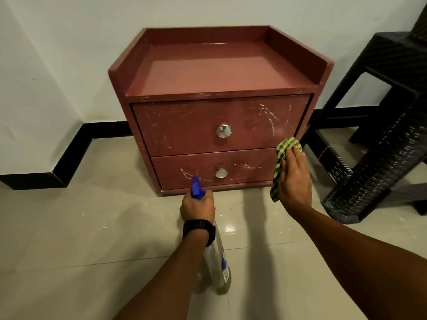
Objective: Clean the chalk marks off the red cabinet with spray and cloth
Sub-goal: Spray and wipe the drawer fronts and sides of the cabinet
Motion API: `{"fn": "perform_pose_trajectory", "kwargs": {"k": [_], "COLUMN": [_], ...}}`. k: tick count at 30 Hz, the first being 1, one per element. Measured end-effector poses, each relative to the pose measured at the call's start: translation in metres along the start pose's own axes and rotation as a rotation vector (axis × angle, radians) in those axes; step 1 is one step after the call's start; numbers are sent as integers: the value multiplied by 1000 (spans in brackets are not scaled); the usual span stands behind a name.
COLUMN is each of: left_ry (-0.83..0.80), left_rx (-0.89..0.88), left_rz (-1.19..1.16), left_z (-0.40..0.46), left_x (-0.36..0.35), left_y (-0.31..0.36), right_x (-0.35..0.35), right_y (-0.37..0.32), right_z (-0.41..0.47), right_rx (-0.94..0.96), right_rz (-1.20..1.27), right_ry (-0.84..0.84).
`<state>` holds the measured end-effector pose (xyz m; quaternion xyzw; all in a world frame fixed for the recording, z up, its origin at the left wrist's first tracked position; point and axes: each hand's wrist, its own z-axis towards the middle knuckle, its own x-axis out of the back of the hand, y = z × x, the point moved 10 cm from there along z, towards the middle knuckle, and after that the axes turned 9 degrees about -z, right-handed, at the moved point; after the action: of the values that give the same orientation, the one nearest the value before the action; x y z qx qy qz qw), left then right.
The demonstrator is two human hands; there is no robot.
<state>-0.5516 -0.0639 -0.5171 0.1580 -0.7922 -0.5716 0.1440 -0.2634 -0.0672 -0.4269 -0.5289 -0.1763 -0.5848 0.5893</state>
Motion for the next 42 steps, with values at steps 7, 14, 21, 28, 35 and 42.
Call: {"fn": "perform_pose_trajectory", "kwargs": {"k": [7,14,21,28,35,42], "left_ry": [-213,-382,-408,-360,-307,-274], "left_rx": [-181,-286,-103,-67,-91,-73], "left_rz": [105,168,193,243,300,245], "left_z": [-21,-64,-85,-83,-65,-51], "left_x": [-75,-137,-146,-135,-118,-93], "left_y": [43,52,-8,-34,-28,-29], "right_x": [13,37,23,-3,-17,-21], "right_y": [23,51,68,65,56,58], "right_z": [2,7,-17,-38,-46,-42], "right_rx": [-30,-58,-45,-7,-2,-175], "right_rz": [-18,-47,-80,-82,-68,38], "right_ry": [30,76,-13,-120,-145,-71]}}
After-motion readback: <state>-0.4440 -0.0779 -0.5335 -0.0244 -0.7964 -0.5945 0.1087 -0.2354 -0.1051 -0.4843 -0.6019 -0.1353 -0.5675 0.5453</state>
